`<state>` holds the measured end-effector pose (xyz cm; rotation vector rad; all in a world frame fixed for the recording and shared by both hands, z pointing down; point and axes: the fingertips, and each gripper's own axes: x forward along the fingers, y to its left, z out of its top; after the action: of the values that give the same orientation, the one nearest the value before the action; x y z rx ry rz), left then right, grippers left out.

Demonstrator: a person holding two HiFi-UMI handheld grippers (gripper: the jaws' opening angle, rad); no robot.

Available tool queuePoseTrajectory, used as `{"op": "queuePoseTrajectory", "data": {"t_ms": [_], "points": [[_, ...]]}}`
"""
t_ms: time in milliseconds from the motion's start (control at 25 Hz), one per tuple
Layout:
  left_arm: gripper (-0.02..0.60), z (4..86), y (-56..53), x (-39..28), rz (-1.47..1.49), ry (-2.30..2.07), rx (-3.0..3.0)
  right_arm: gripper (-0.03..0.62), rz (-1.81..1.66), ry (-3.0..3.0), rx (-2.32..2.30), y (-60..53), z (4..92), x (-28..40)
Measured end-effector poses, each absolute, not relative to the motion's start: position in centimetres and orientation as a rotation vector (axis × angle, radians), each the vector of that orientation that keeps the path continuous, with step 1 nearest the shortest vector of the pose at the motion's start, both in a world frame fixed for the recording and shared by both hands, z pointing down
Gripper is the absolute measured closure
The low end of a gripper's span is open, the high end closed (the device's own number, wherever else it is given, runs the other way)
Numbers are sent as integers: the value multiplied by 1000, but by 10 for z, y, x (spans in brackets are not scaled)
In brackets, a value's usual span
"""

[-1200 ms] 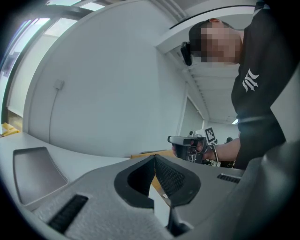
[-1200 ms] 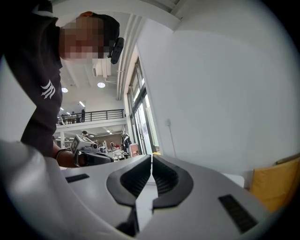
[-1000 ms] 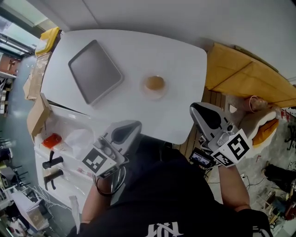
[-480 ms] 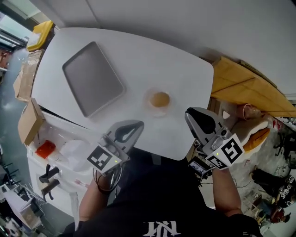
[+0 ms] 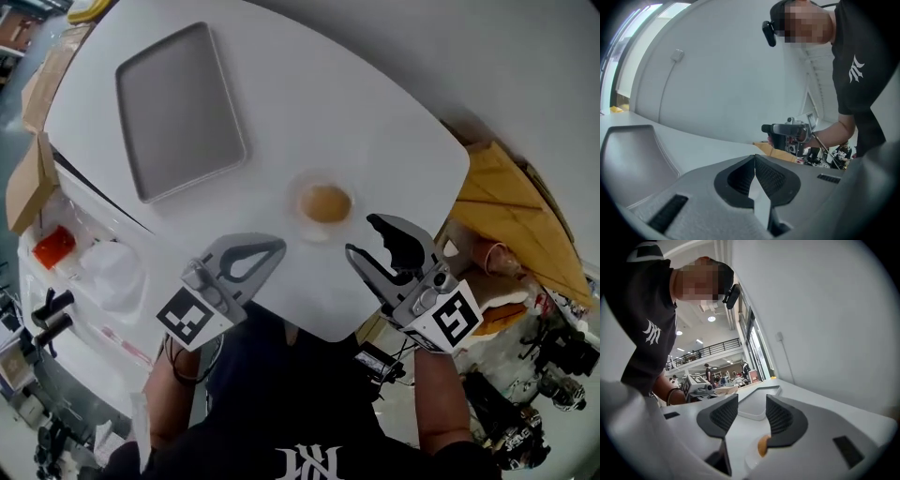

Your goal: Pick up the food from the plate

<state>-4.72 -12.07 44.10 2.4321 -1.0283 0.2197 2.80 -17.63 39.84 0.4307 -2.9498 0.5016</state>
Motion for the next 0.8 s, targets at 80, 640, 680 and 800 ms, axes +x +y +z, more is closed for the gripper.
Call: {"op": "queuePoseTrajectory", "data": {"t_ms": [80,640,680,800], "points": [[577,455,-123,-52,198,-1060,2398,412,488,-2938,361,-175,416,20],[577,516,-125,-53,293,-1029,2445,279,269,-2773,203,-182,512,-2],[577,517,-126,-53,290,-1033,2451,269,253,-2766,204,-183,517,-2],[577,522,-125,-53,279,-1037,2456,246,217,-2755,210,-182,531,-7]]}}
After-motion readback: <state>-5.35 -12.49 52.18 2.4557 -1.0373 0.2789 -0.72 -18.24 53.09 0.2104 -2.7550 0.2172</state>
